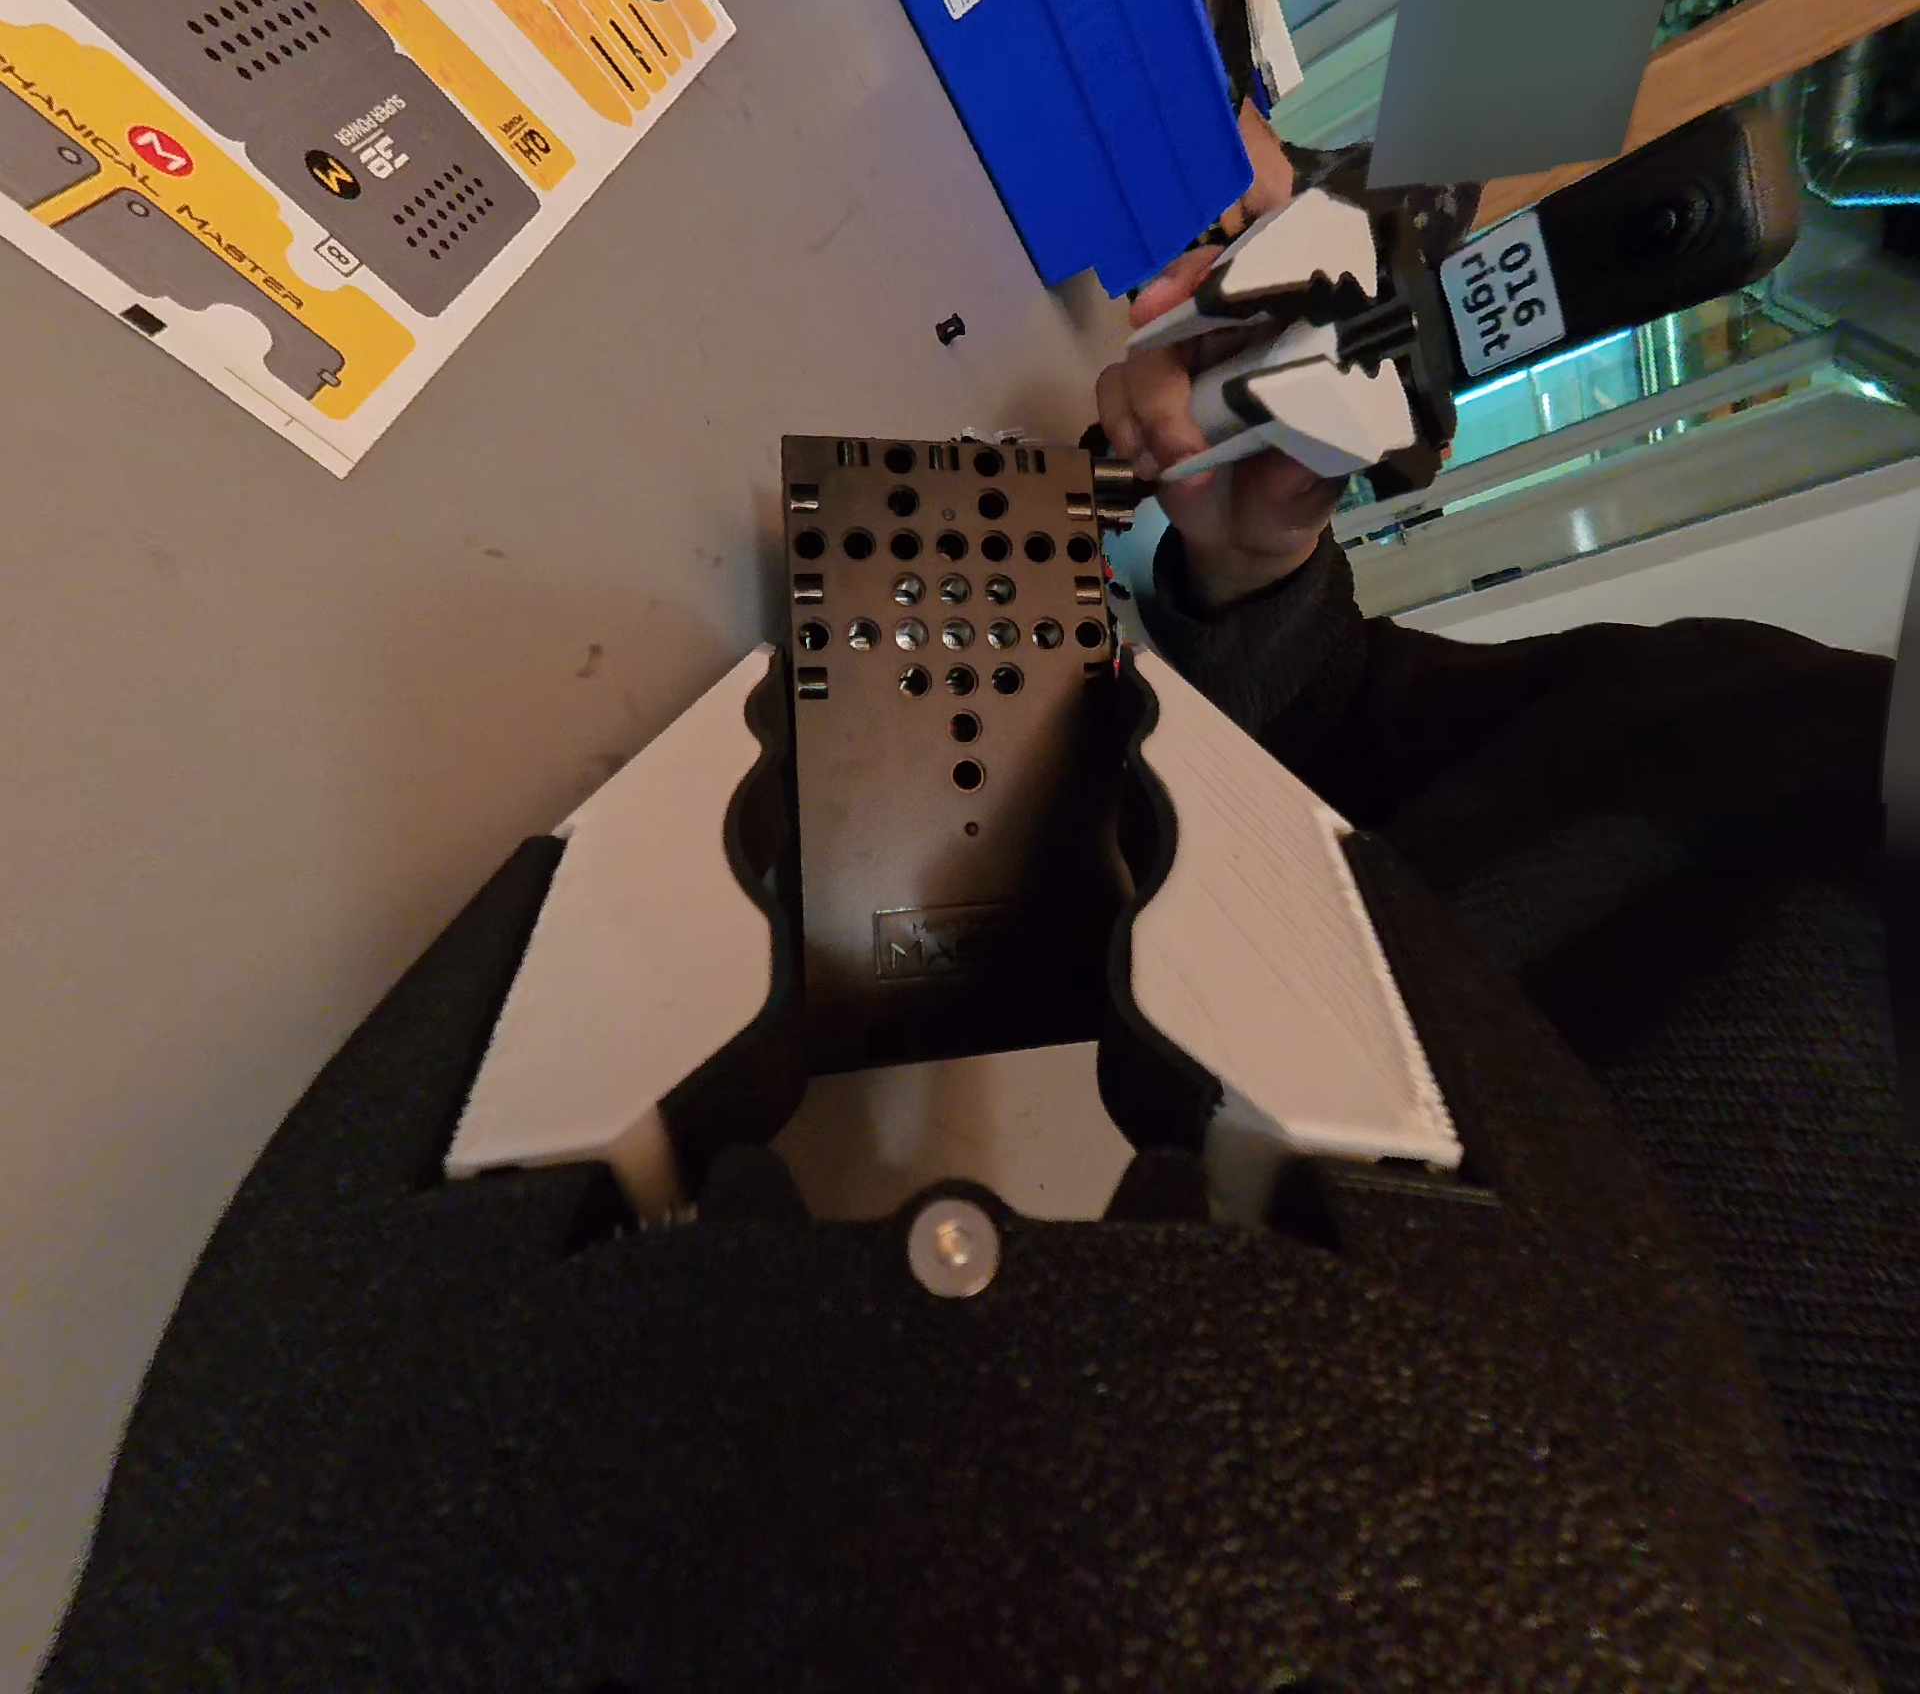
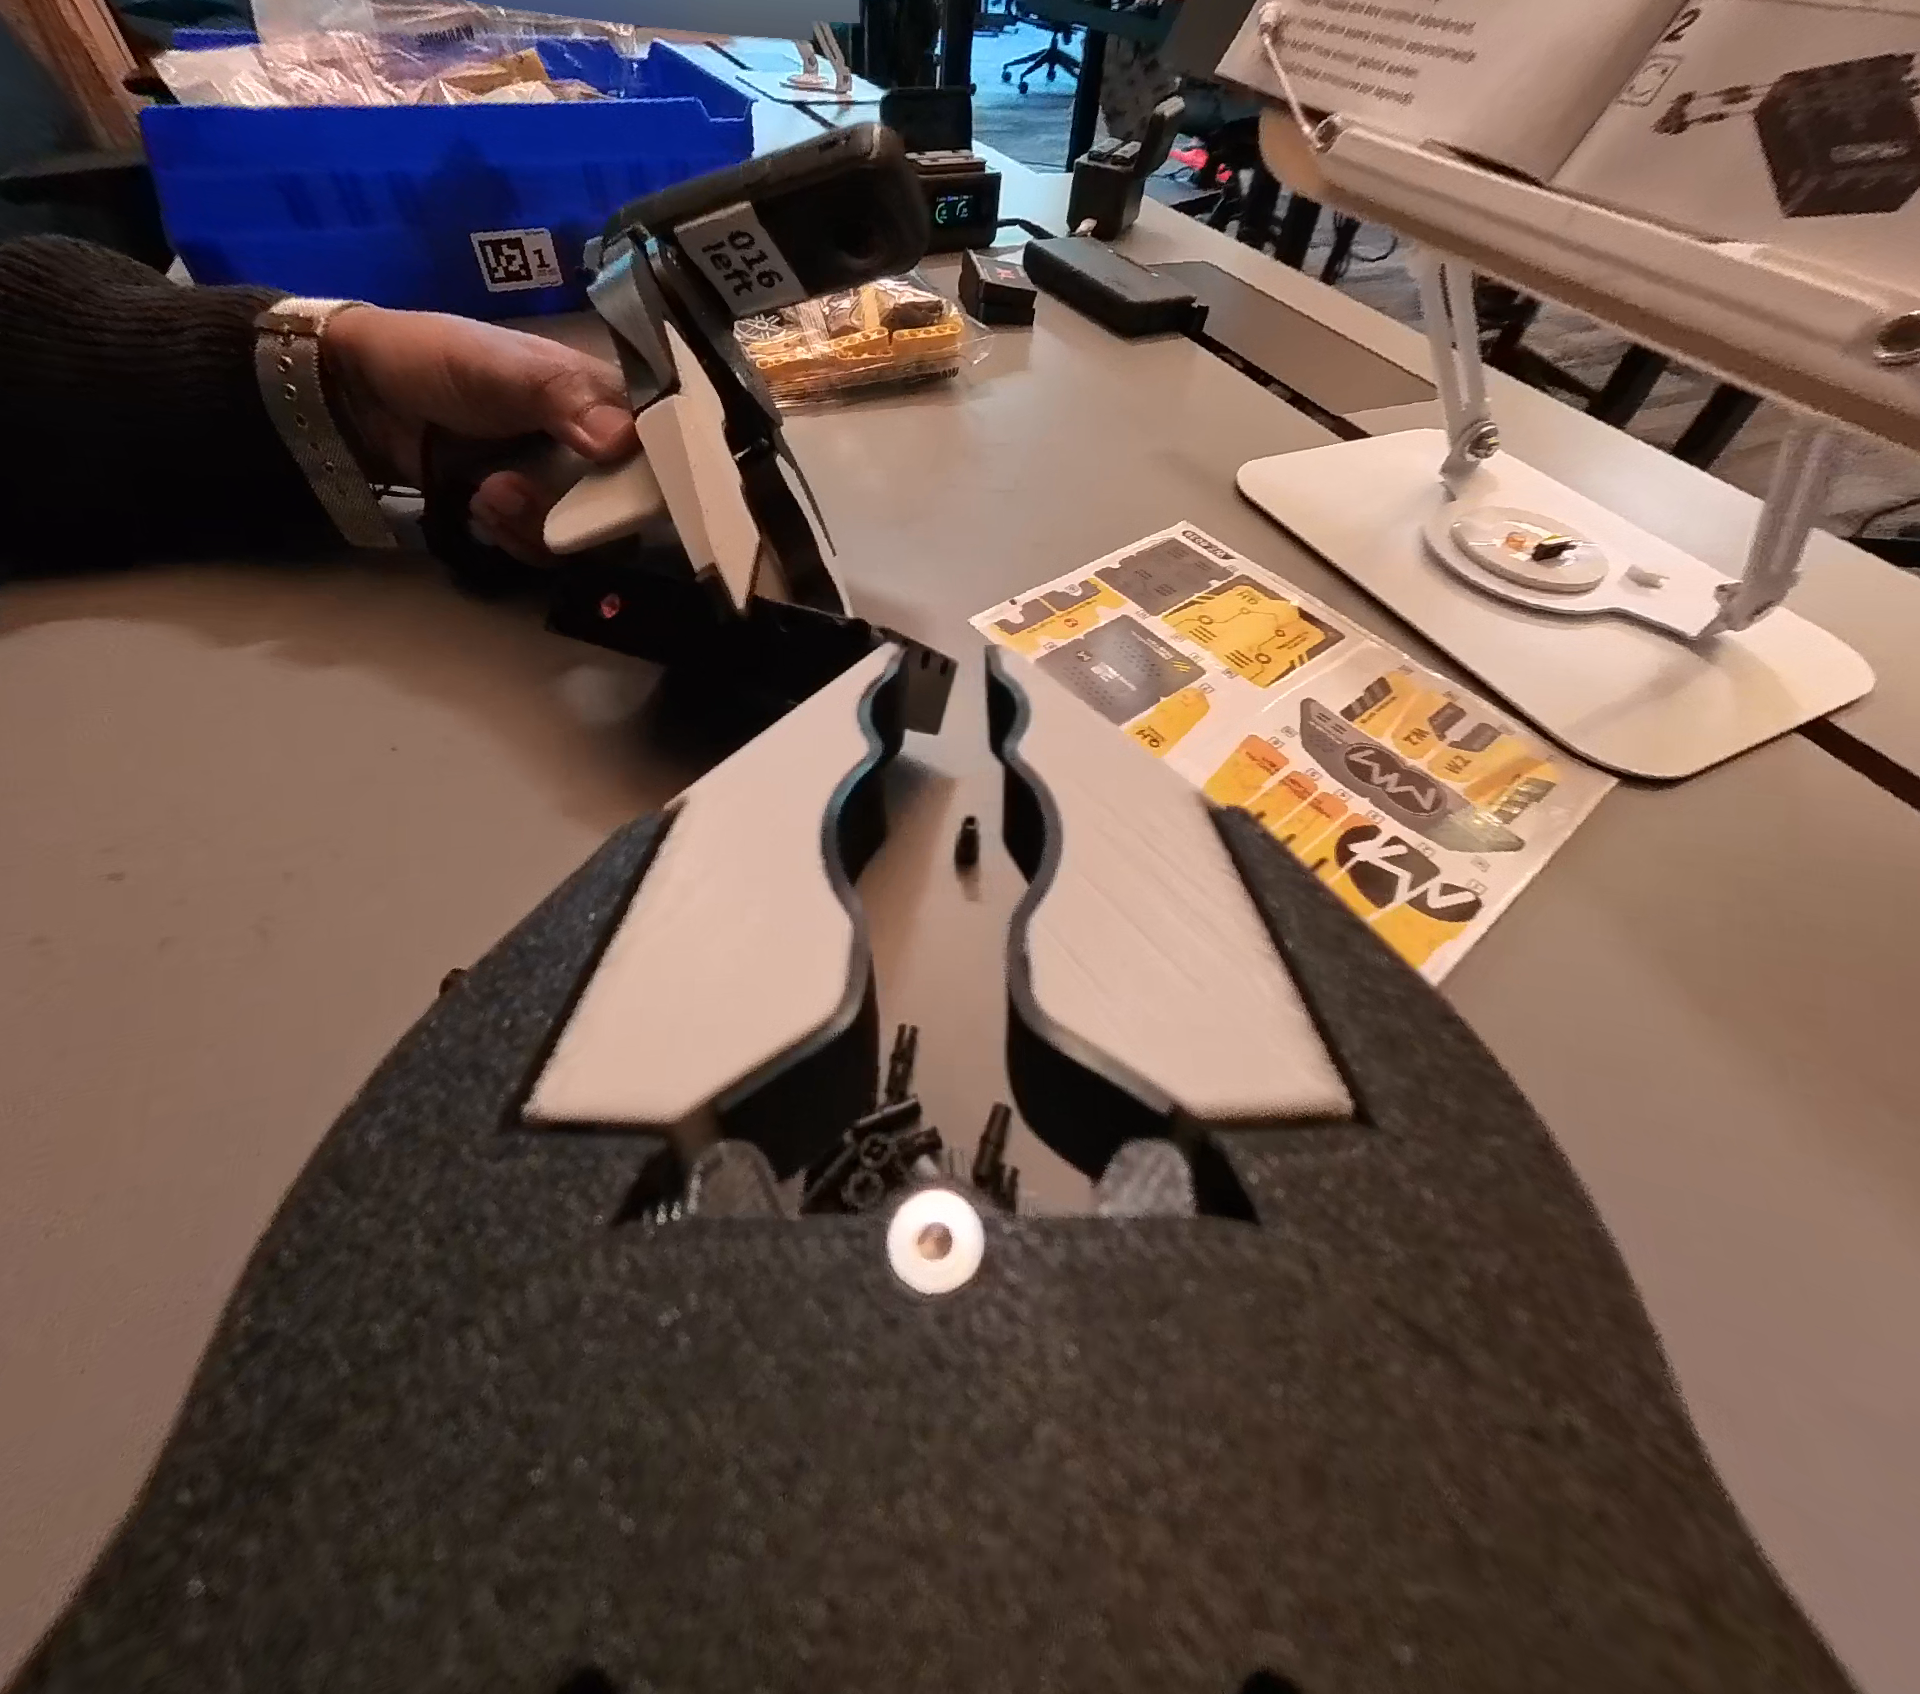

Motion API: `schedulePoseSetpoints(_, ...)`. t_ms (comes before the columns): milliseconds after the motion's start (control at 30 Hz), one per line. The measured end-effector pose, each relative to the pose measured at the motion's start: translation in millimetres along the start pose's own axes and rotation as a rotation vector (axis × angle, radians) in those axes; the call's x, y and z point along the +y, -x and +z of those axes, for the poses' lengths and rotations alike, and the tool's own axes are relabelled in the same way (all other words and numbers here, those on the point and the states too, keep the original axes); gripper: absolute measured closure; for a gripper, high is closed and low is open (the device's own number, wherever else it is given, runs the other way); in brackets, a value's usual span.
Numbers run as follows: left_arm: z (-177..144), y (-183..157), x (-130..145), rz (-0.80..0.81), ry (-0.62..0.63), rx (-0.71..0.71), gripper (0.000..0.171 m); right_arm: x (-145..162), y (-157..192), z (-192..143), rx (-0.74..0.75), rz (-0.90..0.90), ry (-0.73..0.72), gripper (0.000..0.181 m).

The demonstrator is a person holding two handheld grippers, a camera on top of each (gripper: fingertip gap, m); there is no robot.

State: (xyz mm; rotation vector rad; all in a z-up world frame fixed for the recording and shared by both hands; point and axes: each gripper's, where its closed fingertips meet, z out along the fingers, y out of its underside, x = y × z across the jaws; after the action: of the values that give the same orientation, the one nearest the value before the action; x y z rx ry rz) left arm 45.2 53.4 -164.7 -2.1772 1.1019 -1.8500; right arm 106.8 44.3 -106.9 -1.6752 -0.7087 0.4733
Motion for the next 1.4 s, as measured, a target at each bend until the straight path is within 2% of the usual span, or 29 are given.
schedulePoseSetpoints(267,0,0,-1,-0.014,0.0,0.013,0.11,-4,-22,-21,0.081,-0.014,-0.022,0.166)
schedulePoseSetpoints(567,-1,-1,0,-0.026,0.007,0.027,0.11,11,-57,-45,0.172,0.049,-0.03,0.167)
schedulePoseSetpoints(800,-1,-1,0,-0.034,0.01,0.035,0.11,-2,-62,-55,0.199,0.022,-0.151,0.172)
schedulePoseSetpoints(1133,-2,-1,0,-0.037,0.014,0.04,0.11,28,-64,-41,0.258,-0.129,0.033,0.172)
schedulePoseSetpoints(1400,-2,-1,0,-0.04,0.015,0.042,0.11,25,-66,-43,0.271,-0.129,0.014,0.173)
